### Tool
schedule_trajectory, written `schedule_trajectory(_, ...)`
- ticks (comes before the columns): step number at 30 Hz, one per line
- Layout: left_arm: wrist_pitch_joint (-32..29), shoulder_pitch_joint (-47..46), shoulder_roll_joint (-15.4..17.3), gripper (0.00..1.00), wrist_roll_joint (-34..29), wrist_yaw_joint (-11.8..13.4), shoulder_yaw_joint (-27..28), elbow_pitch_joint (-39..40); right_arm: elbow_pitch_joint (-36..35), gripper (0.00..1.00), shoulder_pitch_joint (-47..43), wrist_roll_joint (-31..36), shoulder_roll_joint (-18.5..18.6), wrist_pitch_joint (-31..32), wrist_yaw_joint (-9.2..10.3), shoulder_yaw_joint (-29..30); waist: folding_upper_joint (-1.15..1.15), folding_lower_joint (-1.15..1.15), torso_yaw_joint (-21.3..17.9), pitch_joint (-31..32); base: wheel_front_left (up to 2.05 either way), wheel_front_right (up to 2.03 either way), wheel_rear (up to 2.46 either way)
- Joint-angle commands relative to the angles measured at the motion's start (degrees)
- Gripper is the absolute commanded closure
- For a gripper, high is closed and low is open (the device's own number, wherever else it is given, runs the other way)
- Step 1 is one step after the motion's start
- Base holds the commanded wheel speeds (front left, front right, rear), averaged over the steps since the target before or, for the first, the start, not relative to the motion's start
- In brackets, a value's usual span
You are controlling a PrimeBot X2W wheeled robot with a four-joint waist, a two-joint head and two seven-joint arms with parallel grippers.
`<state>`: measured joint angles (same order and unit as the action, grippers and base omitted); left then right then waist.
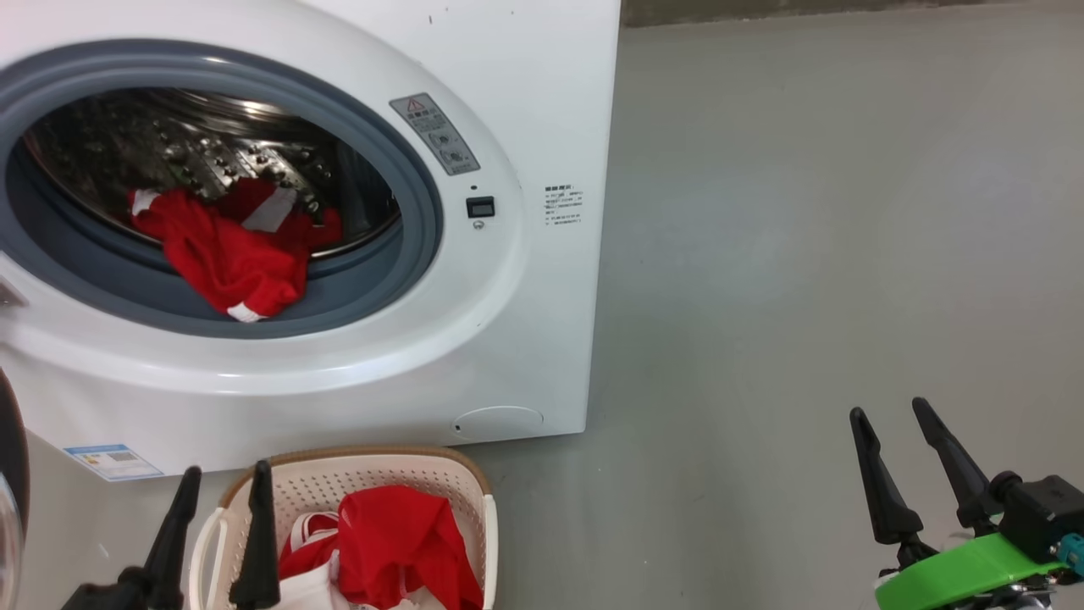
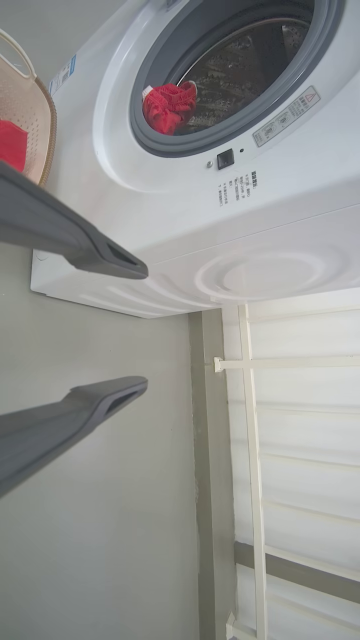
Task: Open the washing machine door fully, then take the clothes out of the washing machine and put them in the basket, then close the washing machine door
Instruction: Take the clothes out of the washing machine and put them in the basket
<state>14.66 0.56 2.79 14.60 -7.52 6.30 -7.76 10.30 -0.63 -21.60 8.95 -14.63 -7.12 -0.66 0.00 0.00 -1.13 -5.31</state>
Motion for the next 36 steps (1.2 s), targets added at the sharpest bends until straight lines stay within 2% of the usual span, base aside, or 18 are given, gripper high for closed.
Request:
schedule_trajectory(1, 0.3, 0.4, 0.4, 0.00, -0.7, 0.0, 2.2, 2.2, -1.6, 0.00, -0.3, -0.3, 1.2, -0.4, -0.36, -0.7, 0.00, 0.00, 0.2, 0.4, 0.00, 0.00, 0.00)
schedule_trajectory(10, 0.3, 2.5, 0.2, 0.00, -1.1, 0.0, 2.9, 4.1, -2.0, 0.00, -1.5, -0.2, 1.1, -0.4, -0.36, 0.0, 0.00, 0.00, 0.3, 0.5, 0.00, 0.00, 0.00)
schedule_trajectory(23, 0.3, 0.9, 0.1, 0.00, -1.3, 0.0, 2.8, 4.2, -2.2, 0.00, -0.5, -0.2, 0.7, -0.4, -0.36, 0.0, 0.00, 0.00, 0.1, -1.3, 0.00, 0.00, 0.00)
schedule_trajectory(32, 0.3, -5.1, 0.3, 0.00, -0.8, 0.0, 2.0, -2.7, -2.4, 0.00, 1.2, 0.0, 0.0, -0.4, -0.36, -0.5, 0.00, 0.00, -0.2, -4.5, 0.00, 0.00, 0.00)
schedule_trajectory(36, 0.3, -10.7, 2.5, 0.00, 0.7, 0.0, 1.5, -7.2, -2.7, 0.00, 2.9, 0.0, -0.4, -0.4, -0.36, -1.0, 0.00, 0.00, -0.8, -7.7, 0.00, 0.00, 0.00)
